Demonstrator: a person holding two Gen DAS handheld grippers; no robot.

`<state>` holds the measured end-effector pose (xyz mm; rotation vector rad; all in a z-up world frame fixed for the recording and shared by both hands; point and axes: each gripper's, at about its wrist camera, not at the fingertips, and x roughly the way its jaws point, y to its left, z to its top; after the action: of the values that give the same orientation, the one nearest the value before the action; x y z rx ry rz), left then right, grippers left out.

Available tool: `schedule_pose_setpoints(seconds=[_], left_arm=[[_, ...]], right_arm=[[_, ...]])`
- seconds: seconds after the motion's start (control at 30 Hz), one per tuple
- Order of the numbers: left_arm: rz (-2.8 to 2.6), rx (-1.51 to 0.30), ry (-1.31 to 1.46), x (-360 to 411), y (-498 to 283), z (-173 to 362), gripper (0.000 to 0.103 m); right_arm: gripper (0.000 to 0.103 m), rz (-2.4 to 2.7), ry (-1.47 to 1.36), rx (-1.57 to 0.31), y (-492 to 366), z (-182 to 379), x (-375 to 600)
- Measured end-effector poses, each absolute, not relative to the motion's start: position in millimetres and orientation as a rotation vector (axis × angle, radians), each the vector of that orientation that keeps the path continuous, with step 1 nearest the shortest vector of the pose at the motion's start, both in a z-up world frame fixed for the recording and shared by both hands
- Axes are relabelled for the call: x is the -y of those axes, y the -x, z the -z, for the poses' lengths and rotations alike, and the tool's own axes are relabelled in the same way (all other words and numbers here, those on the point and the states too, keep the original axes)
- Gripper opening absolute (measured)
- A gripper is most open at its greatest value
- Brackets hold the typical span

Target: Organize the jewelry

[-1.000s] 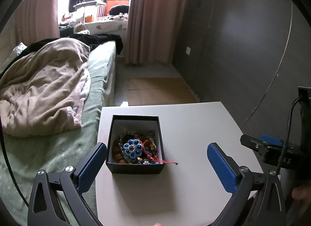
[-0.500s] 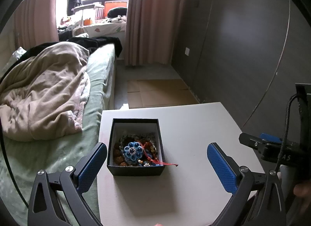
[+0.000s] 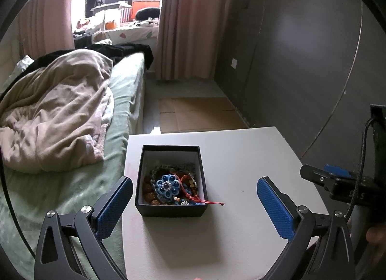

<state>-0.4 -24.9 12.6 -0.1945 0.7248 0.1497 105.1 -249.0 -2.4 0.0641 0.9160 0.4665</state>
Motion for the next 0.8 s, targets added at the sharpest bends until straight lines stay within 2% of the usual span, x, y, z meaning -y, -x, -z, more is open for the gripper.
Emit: schedule_pose_setpoints(seconds=[0.8], left_arm=[[-0.18, -0.713, 0.205, 20.1, 3.5, -14.5, 0.102]], right_arm=[[0.103, -0.476, -0.043, -0.909, -105.2, -2.5, 249.8]])
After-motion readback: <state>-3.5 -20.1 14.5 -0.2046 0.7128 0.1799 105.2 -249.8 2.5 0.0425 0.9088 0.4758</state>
